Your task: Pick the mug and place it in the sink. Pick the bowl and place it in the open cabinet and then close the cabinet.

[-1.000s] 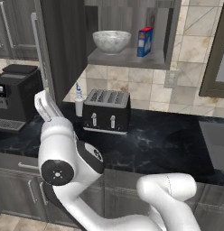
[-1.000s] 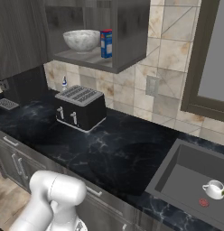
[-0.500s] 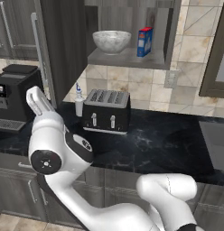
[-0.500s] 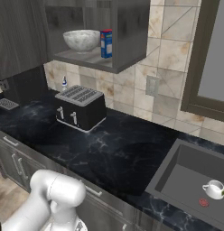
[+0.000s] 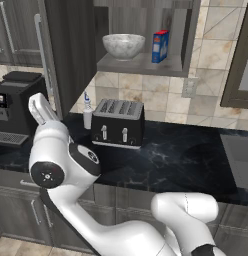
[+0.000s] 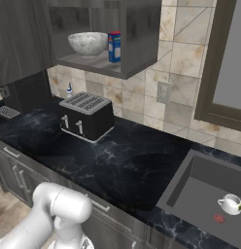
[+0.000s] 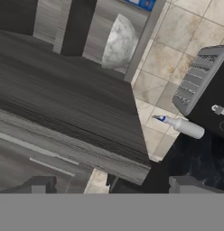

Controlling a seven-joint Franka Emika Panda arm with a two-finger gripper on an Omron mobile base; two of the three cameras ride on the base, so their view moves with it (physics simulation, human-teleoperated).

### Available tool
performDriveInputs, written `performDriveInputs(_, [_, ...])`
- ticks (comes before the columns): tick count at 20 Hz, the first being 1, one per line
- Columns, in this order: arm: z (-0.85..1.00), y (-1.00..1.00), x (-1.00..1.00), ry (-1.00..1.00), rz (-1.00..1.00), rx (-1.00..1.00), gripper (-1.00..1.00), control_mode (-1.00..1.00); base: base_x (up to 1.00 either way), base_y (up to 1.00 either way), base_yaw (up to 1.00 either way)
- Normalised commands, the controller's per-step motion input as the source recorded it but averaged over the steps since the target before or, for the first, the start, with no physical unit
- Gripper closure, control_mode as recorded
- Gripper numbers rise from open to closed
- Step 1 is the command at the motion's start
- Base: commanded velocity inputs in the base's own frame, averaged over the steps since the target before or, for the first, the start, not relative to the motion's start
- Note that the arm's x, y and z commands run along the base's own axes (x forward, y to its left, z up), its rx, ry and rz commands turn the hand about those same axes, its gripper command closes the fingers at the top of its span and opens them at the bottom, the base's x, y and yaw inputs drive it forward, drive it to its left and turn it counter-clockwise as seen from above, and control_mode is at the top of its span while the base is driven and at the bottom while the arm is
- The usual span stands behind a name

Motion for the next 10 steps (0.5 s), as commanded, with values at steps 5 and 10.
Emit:
performDriveInputs(5, [-0.03,0.14,0.15,0.00,-0.03,0.01,-1.00,-1.00,0.00,0.00,0.00])
performDriveInputs(10, [0.00,0.01,0.26,-0.01,-0.04,0.00,-1.00,-1.00,0.00,0.00,0.00])
